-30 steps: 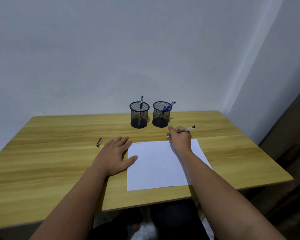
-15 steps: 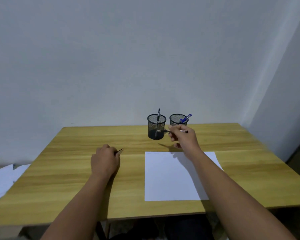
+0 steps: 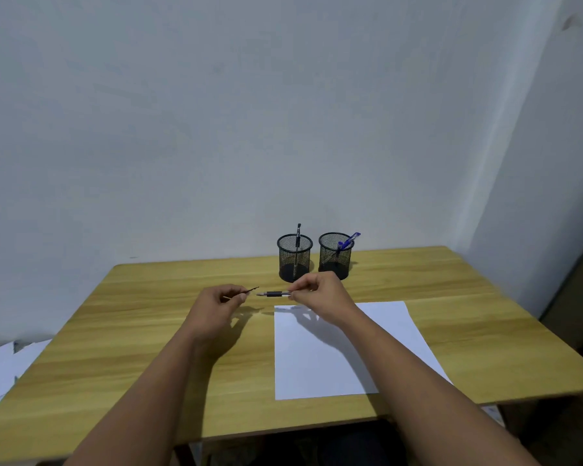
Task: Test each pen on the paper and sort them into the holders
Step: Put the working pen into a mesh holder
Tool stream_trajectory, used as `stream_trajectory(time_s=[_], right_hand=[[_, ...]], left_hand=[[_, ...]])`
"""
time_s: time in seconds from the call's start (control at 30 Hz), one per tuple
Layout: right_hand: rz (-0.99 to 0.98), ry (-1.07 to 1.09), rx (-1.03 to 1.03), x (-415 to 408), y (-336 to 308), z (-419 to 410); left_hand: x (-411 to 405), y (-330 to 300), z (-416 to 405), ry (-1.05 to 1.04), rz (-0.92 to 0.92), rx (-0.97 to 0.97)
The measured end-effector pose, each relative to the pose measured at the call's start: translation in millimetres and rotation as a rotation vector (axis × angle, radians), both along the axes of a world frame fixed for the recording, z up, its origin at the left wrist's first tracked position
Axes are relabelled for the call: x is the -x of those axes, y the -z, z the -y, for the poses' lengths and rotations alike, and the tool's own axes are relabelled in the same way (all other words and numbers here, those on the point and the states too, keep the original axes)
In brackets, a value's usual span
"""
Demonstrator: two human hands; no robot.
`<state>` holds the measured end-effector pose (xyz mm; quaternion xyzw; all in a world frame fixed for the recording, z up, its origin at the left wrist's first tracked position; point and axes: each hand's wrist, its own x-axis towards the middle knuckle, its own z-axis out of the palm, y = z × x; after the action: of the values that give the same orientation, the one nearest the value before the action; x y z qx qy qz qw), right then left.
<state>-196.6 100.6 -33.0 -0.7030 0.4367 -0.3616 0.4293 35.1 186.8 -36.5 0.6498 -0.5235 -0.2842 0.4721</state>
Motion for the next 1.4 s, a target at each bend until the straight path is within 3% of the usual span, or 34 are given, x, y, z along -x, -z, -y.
stream_trajectory(time_s=[0.33, 0.4, 0.5, 0.6, 0.67, 0.73, 0.83, 0.9, 1.0, 1.23, 1.33, 1.4], right_hand=[[0.003, -0.017, -0.04, 7.6, -1.0, -1.8], [0.042, -0.035, -0.076, 7.9, -3.0, -2.1], [0.204, -0.036, -0.108, 2.0, -13.3, -0.3], [0.307, -0.015, -0.117, 3.3, -29.3, 12.9], [0.199, -0.044, -0.055, 12.9, -42.0, 26.6], [-0.034, -0.095, 0.009, 20.1, -57.8, 40.9], [-0.274, -0.035, 0.165, 14.2, -84.4, 67.5], [-0.266, 0.056, 0.234, 4.8, -101.7, 83.8], [-0.217, 0.167, 0.25, -14.2, -111.9, 106.3], [-0.424, 0.128, 0.25, -59.9, -84.4, 135.0], [-0.458, 0.142, 0.232, -69.2, -67.6, 144.0], [-0.506, 0.148, 0.213, -71.2, -62.9, 142.5]], left_hand=[[11.2, -7.1, 3.3, 0.112, 0.02, -0.073], [14.7, -11.2, 6.2, 0.164, -0.071, -0.107], [23.7, -33.7, 17.8, 0.152, -0.379, -0.005], [28.6, -65.3, 39.5, 0.158, -0.359, 0.079], [31.6, -81.1, 52.7, 0.233, -0.239, 0.042], [35.6, -90.5, 67.1, 0.255, -0.167, 0.043], [42.4, -86.9, 92.7, 0.105, -0.238, 0.159], [40.0, -66.9, 112.8, -0.028, -0.122, 0.161], [41.2, -27.9, 132.1, -0.039, 0.1, 0.0], [46.2, 13.0, 162.6, -0.029, -0.04, -0.065], [47.7, 29.3, 171.7, 0.006, -0.184, -0.019], [50.5, 27.3, 170.4, 0.01, -0.158, 0.023]])
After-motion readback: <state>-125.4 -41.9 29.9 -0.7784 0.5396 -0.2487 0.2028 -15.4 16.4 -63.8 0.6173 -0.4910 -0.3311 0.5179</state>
